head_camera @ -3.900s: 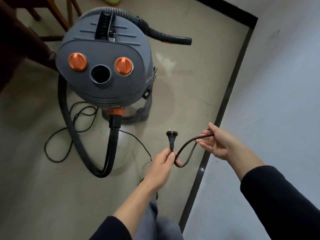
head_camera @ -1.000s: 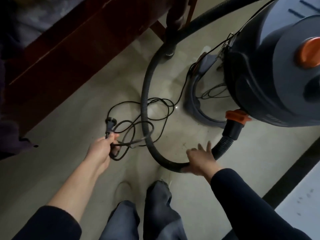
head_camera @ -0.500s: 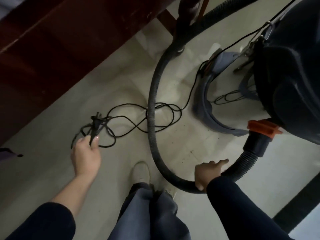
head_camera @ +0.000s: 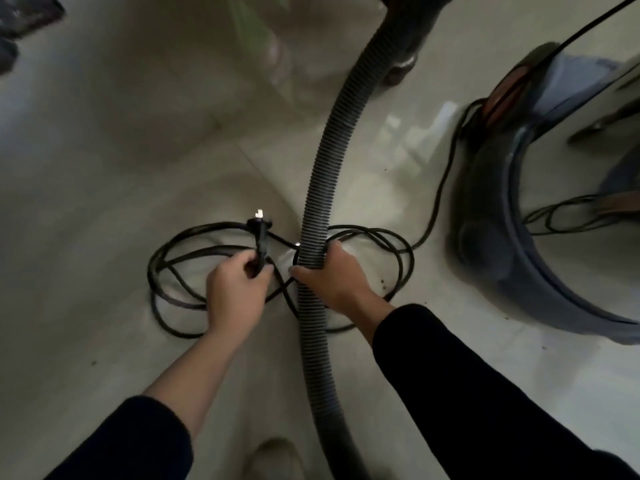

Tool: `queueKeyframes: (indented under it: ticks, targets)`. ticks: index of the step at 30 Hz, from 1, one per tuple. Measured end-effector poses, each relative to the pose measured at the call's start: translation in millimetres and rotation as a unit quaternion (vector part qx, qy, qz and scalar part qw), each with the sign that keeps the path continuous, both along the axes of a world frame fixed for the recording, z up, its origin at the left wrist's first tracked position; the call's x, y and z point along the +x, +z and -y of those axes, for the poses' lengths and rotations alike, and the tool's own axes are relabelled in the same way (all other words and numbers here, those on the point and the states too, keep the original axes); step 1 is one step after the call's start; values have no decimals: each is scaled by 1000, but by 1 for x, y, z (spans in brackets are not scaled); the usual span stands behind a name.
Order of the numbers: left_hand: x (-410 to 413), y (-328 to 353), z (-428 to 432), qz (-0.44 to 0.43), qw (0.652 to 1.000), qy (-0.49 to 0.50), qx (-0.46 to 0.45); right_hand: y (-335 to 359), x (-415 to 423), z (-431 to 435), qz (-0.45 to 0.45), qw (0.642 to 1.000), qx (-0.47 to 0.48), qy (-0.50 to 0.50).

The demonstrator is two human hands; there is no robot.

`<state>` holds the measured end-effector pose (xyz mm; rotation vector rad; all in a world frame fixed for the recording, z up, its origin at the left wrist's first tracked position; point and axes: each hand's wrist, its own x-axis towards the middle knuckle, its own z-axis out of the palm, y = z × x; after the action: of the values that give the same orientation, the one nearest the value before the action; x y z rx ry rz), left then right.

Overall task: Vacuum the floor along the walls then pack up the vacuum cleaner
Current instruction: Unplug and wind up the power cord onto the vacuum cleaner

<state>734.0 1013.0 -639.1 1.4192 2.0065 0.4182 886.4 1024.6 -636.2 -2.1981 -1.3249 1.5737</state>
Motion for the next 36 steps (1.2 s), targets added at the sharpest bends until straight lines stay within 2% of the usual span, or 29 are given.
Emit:
queueKeyframes:
  ticks: [3, 7, 9, 11, 15, 18, 21, 25, 28, 30, 33, 36]
  targets:
    - [21, -23, -17, 43, 998, 10, -36, -26, -2, -1, 15, 999, 35, -27]
    - [30, -39, -29, 62, 994, -7, -86, -25, 21, 1, -10, 997, 42, -60]
    - [39, -39, -30, 15, 988, -47, -145, -16, 37, 4, -11, 999, 28, -41]
    - [51, -37, -30, -72, 975, -102, -185, -8, 45, 9, -5, 999, 17, -31]
    - [70, -31, -34, -211, 950, -171, -152, -2, 51, 18, 22, 998, 23, -54]
    - [65, -31, -37, -260, 930, -212, -150, 1, 62, 24, 66, 996, 26, -47]
    - [38, -19, -38, -229, 949, -163, -145, 12, 79, 29, 95, 994, 19, -49]
    - [-12, 13, -40, -121, 989, 27, -86, 26, 94, 37, 130, 990, -21, -47]
    - [-30, 47, -43, -7, 976, 214, -40, 30, 96, 46, 150, 986, -67, -41]
    - [-26, 70, -46, 33, 958, 285, -18, 34, 95, 54, 152, 983, -96, -35]
    - [-9, 103, -50, 126, 938, 322, 16, 52, 87, 59, 161, 981, -108, -23]
    - [16, 144, -54, 138, 952, 268, 47, 100, 85, 39, 164, 982, -87, -39]
